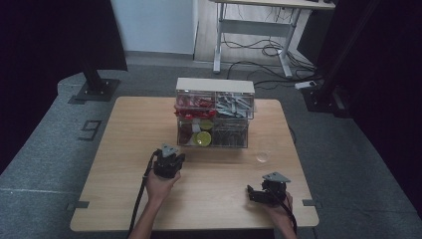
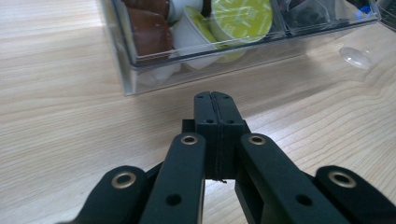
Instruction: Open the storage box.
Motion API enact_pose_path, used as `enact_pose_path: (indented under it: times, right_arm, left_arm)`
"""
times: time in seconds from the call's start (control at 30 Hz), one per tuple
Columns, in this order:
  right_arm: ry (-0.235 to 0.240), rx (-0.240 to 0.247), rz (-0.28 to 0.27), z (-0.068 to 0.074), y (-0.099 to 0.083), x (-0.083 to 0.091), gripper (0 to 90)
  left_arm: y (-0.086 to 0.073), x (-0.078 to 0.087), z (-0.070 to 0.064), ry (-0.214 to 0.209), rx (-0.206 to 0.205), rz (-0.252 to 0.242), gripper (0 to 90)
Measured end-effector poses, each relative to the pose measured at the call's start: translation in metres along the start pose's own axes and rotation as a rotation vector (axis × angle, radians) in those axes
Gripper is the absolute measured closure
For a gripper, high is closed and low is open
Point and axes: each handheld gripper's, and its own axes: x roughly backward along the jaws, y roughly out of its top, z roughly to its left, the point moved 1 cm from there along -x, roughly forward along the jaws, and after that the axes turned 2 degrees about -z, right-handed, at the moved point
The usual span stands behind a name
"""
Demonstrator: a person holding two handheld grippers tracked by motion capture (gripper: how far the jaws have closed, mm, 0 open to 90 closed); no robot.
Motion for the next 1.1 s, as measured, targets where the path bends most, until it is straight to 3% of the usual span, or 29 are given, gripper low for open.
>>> enact_pose_path:
  times: [0.37,1.1]
  right_arm:
    - [0.0,0.0,0.0,0.0,0.0,0.0,8.8]
    - [-0.001,0.0,-0.001,0.0,0.0,0.0,8.8]
  left_arm:
    - [0.001,-0.015,0.0,-0.015,0.028,0.008,90.0]
    - [0.013,-0.033,-0.005,-0.026,0.004,0.032,90.0]
